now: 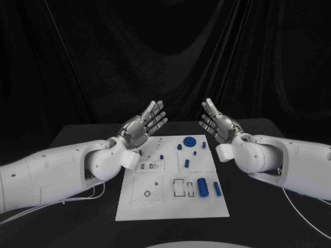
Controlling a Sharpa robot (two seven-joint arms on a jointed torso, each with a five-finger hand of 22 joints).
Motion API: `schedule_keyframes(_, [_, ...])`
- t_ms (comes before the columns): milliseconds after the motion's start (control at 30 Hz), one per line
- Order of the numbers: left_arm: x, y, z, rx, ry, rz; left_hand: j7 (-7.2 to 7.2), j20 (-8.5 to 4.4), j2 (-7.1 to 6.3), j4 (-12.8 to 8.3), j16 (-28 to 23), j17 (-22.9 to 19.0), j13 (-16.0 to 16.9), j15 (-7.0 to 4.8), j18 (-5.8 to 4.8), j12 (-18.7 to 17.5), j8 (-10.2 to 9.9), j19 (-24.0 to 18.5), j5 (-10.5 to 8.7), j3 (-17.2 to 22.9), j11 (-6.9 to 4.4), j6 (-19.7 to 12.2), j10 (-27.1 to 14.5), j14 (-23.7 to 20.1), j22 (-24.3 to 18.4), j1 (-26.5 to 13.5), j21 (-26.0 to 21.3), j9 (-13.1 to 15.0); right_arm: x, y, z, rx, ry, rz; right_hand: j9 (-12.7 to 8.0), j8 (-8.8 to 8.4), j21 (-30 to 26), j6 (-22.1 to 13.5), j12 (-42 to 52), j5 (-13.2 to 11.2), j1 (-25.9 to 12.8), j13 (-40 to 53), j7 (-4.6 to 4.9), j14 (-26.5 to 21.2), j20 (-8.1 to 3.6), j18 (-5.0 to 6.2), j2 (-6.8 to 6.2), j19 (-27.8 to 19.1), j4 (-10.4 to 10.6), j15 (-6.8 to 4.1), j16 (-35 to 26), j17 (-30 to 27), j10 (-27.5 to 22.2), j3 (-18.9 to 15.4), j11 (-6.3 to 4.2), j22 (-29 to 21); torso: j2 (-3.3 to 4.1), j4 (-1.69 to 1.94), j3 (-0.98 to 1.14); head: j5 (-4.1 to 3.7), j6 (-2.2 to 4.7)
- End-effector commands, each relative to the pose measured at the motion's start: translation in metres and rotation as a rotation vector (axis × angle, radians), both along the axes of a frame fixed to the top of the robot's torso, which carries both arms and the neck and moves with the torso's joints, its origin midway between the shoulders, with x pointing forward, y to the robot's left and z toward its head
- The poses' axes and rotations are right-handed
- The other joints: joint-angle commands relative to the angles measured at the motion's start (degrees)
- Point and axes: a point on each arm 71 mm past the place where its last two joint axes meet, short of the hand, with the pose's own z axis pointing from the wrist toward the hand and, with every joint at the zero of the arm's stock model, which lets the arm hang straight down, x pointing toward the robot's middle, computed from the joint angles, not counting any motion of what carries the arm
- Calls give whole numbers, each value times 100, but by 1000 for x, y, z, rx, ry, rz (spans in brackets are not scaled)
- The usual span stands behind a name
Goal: Assemble the parts on the task board
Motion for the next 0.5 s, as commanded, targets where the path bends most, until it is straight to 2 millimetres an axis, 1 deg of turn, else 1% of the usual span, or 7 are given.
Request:
schedule_keyframes(33, [-2, 11, 3, -79, 29, -84, -9, 218, 10, 30, -21, -8, -6, -401, 39, -37, 31, -4, 66, 30, 43, 28, 2, 8, -6, 54, -20, 2, 3, -5, -2, 50, 46, 82, 8, 41, 54, 87, 30, 78, 111, 8, 94, -5, 239, 25, -17, 88, -19, 65, -21, -8, 18, 1, 114, 27, 8, 12, -1, 10, -171])
schedule_keyframes(100, [-3, 12, 3, -80, 30, -85, -8, 231, 10, 29, -21, -8, -6, -398, 39, -37, 31, -4, 74, 33, 46, 27, 2, 8, -6, 58, -20, 1, 3, -5, -3, 51, 49, 85, 13, 58, 77, 139, 40, 109, 169, 11, 168, 4, 337, 51, -40, 133, -13, 135, -13, -3, 24, 19, 199, 35, 9, 14, -2, 14, -178])
schedule_keyframes(267, [-2, 15, 2, -73, 35, -83, -13, 271, 10, 28, -21, -8, -6, -379, 41, -37, 35, -4, 86, 41, 42, 40, 2, 8, -6, 71, -20, 4, 5, -6, -3, 53, 47, 87, 30, 105, 328, 304, 178, 161, 305, 51, 359, 253, 697, 95, -115, 626, -18, 517, 130, 79, 153, 74, 422, 134, 7, 17, -1, 33, -206])
schedule_keyframes(300, [-2, 16, 2, -72, 35, -82, -13, 271, 10, 28, -21, -8, -6, -379, 41, -37, 35, -4, 86, 41, 42, 40, 2, 8, -6, 71, -20, 4, 5, -7, -3, 52, 45, 85, 30, 105, 328, 304, 178, 161, 305, 51, 359, 253, 697, 95, -115, 626, -18, 517, 130, 79, 153, 74, 422, 134, 8, 17, 0, 31, -216])
schedule_keyframes(367, [-1, 17, 1, -69, 36, -81, -15, 278, 10, 28, -21, -8, -6, -375, 41, -37, 36, -4, 90, 43, 40, 44, 2, 8, -6, 73, -20, 5, 7, -8, -2, 46, 37, 75, 45, 150, 489, 460, 275, 232, 430, 72, 469, 463, 880, 100, -196, 970, -13, 650, 219, 120, 240, 127, 579, 191, 10, 15, -3, 26, -236])
schedule_keyframes(433, [0, 18, 0, -67, 38, -83, -18, 287, 12, 29, -21, -8, -6, -367, 41, -37, 36, -4, 103, 47, 36, 45, 2, 8, -6, 76, -20, 5, 9, -10, -1, 27, 21, 75, 48, 163, 561, 523, 337, 274, 485, 84, 514, 577, 943, 105, -231, 1146, -7, 719, 257, 136, 287, 169, 690, 208, 12, 14, -2, 31, -255])
schedule_keyframes(500, [0, 19, 0, -65, 41, -85, -24, 300, 16, 28, -21, -8, -6, -357, 42, -37, 37, -4, 143, 60, 29, 48, 2, 8, -6, 91, -20, 6, 12, -11, 1, -10, -14, 90, 47, 156, 602, 528, 385, 276, 474, 92, 521, 699, 973, 107, -246, 1263, -7, 793, 303, 154, 320, 185, 744, 212, 11, 15, -1, 49, -259])
